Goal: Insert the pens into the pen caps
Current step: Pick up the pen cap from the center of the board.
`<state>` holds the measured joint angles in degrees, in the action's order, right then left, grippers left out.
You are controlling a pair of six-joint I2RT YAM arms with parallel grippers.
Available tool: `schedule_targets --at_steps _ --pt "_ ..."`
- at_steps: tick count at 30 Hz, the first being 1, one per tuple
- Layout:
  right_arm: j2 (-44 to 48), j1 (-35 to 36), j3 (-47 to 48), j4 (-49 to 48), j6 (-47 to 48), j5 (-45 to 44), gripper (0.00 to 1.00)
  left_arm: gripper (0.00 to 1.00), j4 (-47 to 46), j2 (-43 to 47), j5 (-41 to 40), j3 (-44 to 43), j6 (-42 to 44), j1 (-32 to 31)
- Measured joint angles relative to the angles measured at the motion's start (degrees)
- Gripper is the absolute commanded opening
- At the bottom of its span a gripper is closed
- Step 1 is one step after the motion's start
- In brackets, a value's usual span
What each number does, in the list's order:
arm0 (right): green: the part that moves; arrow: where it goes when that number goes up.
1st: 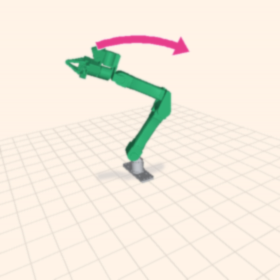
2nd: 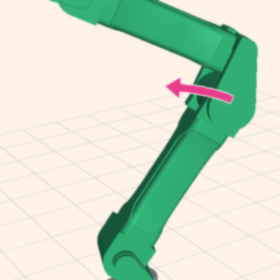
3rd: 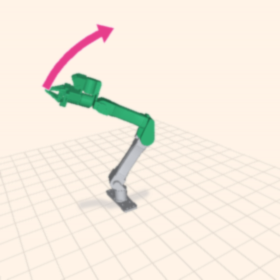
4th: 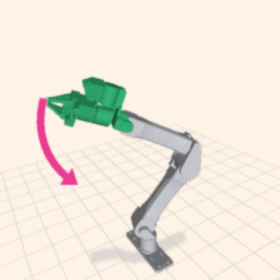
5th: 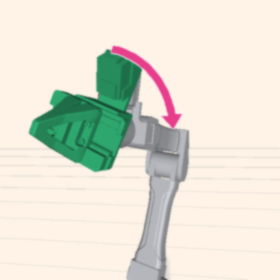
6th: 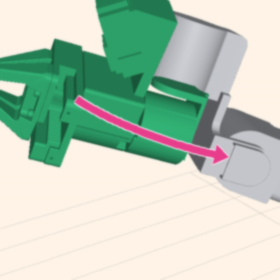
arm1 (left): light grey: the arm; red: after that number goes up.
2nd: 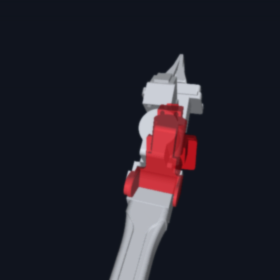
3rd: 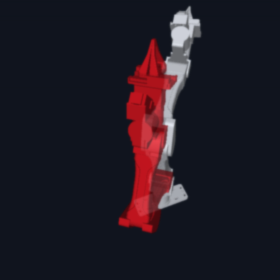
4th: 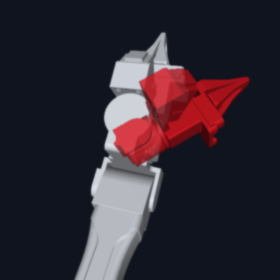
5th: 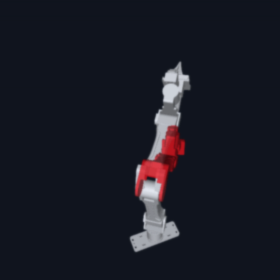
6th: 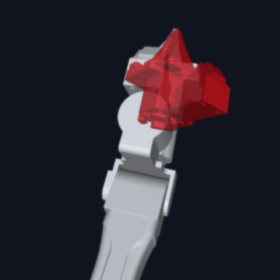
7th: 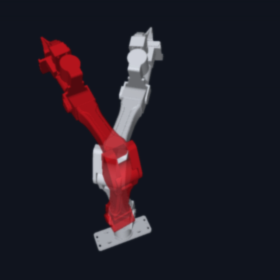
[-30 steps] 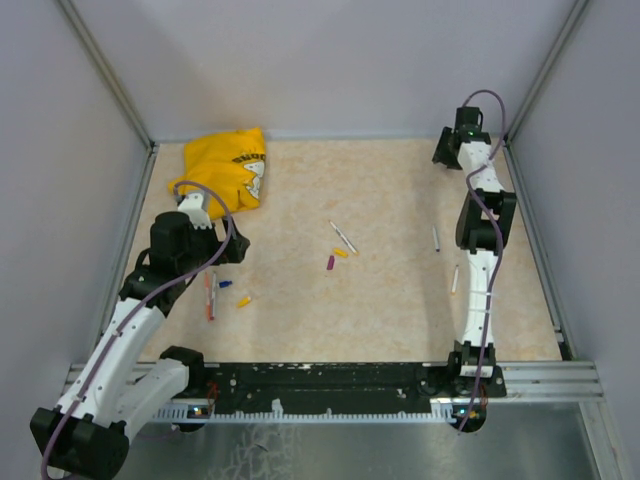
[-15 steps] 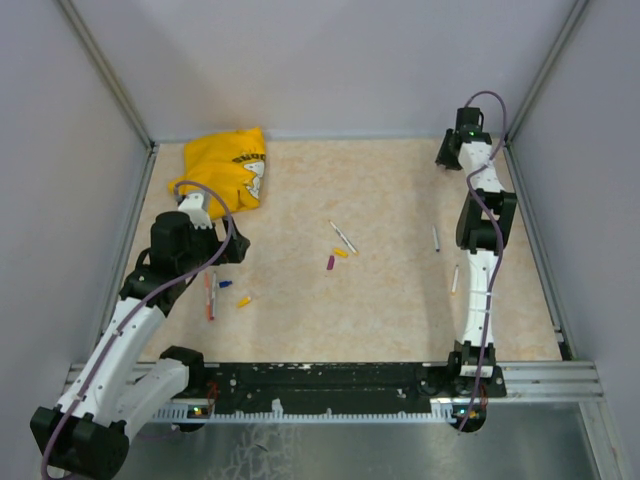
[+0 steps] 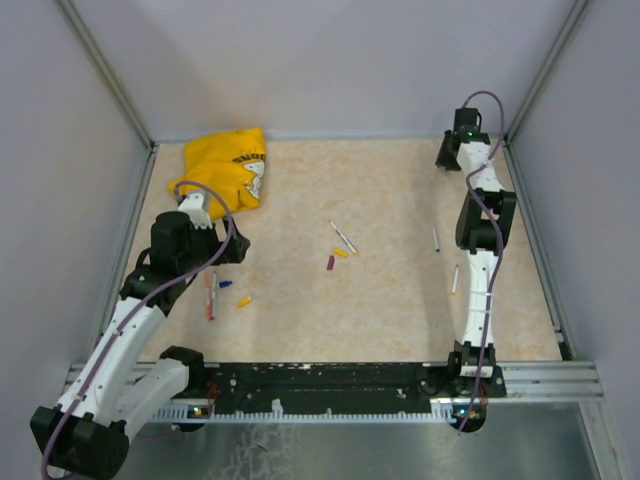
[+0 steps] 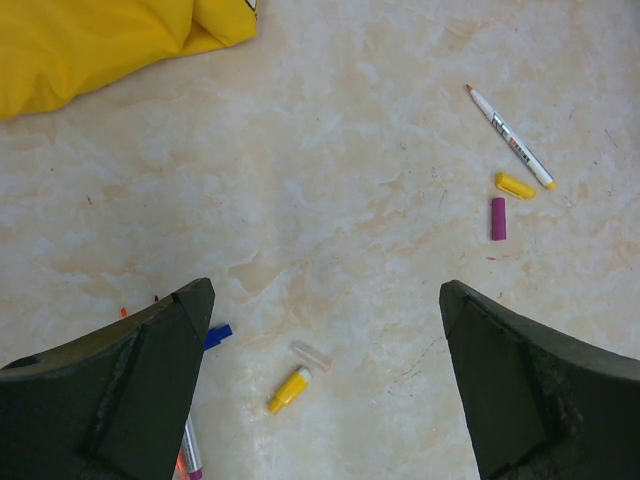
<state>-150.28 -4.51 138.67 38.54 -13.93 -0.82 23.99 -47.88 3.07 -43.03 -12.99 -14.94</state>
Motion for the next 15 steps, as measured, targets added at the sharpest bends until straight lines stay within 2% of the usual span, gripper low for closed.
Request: schedule_targets --at_steps 11,15 --pt "1.18 1.38 -1.95 0.59 2.93 -3.61 0.14 0.99 0.0 -0.02 0.02 0.0 0.0 0.0" --pt "1.9 1.97 -3.04 0.63 3.72 -4.68 0.11 0.99 0.0 0.0 0.02 0.0 0.0 0.0"
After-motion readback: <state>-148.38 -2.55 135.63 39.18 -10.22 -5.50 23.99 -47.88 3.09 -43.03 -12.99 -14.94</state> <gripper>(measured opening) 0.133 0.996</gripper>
